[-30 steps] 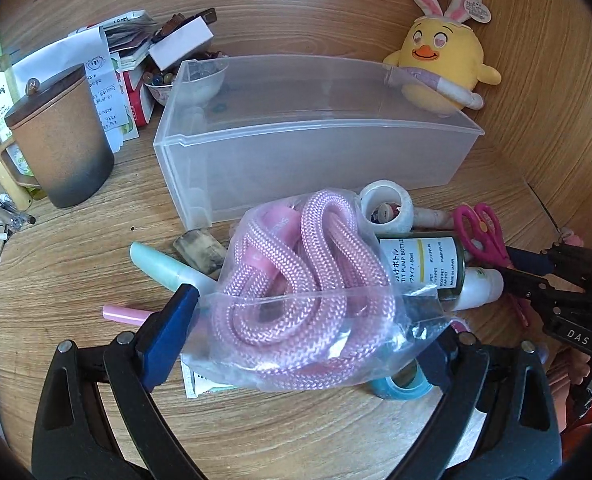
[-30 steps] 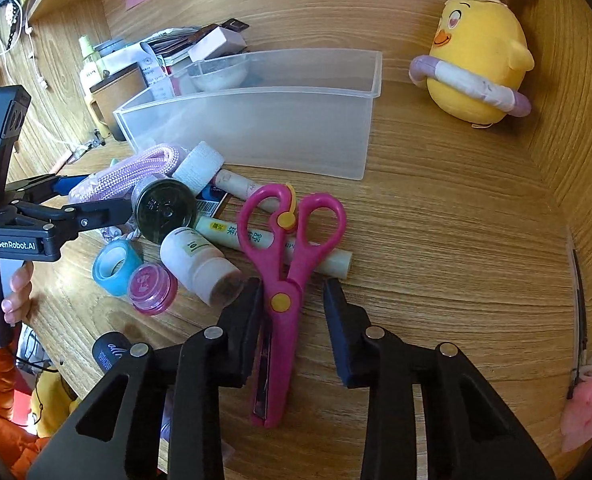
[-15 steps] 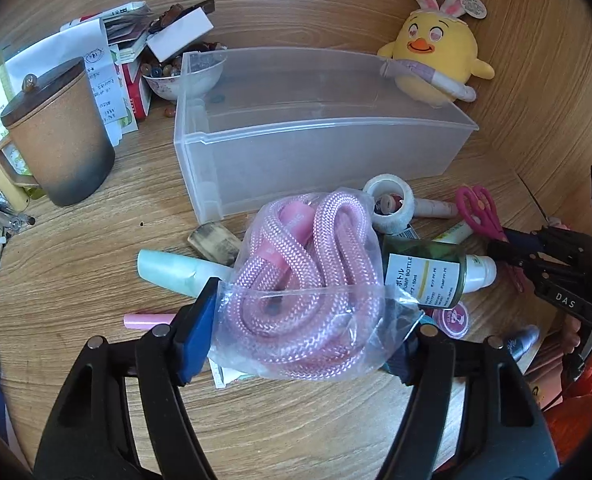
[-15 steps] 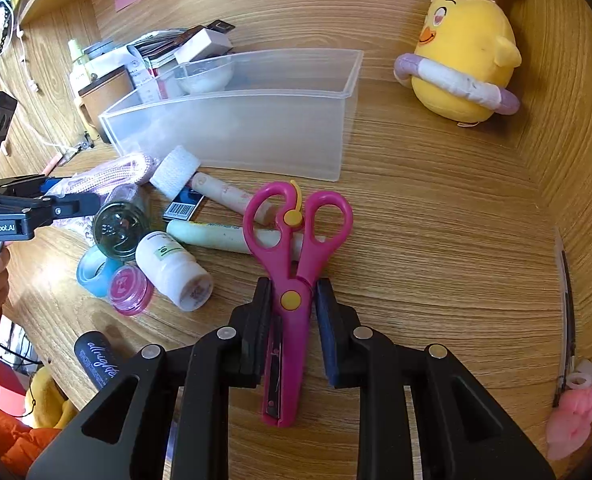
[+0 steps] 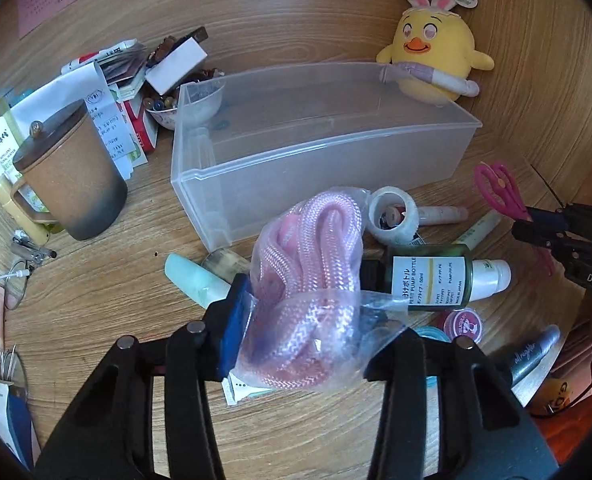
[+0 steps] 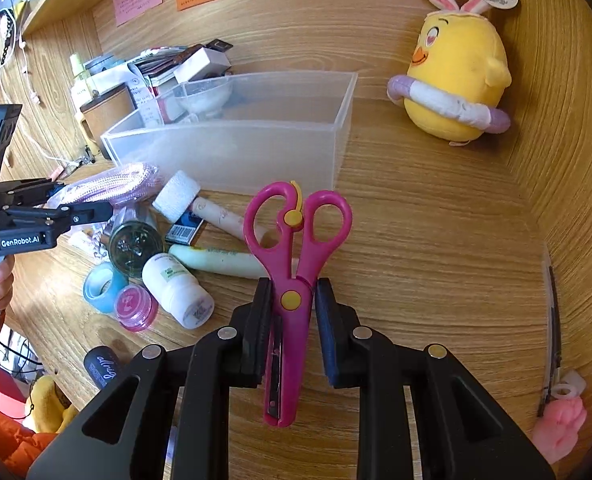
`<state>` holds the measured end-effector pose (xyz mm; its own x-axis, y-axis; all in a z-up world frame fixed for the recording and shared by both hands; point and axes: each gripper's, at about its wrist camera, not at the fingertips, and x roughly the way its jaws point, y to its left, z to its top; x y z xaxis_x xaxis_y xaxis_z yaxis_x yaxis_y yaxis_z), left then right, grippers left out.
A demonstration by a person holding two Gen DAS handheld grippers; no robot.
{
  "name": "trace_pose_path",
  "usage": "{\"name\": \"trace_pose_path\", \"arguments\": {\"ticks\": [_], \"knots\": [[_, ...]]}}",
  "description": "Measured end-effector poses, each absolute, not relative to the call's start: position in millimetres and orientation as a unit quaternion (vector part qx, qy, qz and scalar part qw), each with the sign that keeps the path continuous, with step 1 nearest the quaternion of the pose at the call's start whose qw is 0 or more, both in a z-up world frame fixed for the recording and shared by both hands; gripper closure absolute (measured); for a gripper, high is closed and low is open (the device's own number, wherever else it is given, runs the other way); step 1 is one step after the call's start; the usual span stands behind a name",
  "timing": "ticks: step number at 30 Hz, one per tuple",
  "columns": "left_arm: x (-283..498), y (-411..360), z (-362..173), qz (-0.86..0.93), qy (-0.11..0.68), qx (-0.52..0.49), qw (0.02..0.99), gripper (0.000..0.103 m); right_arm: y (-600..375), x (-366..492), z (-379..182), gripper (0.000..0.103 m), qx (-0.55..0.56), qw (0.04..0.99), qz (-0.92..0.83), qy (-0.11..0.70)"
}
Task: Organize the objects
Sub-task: 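Carry the pink scissors into the clear box and release with the right tool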
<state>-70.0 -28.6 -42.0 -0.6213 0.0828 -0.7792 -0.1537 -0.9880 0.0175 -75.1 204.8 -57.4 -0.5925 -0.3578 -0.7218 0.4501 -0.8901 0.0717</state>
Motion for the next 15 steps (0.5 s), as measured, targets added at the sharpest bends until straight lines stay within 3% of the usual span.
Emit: {"name": "trace_pose_path", "arguments": {"ticks": [5, 15], "knots": [[-61, -31, -34, 0.908, 0.048, -0.414, 0.045, 0.072, 207, -74, -43, 0.084, 0.370, 0.221, -0.900, 0.057], [-51, -51, -11, 0.924, 0.032, -0.382, 0.010, 0.079, 206, -76, -9, 0.084, 0.320, 0.219, -0.920, 0.055]]}}
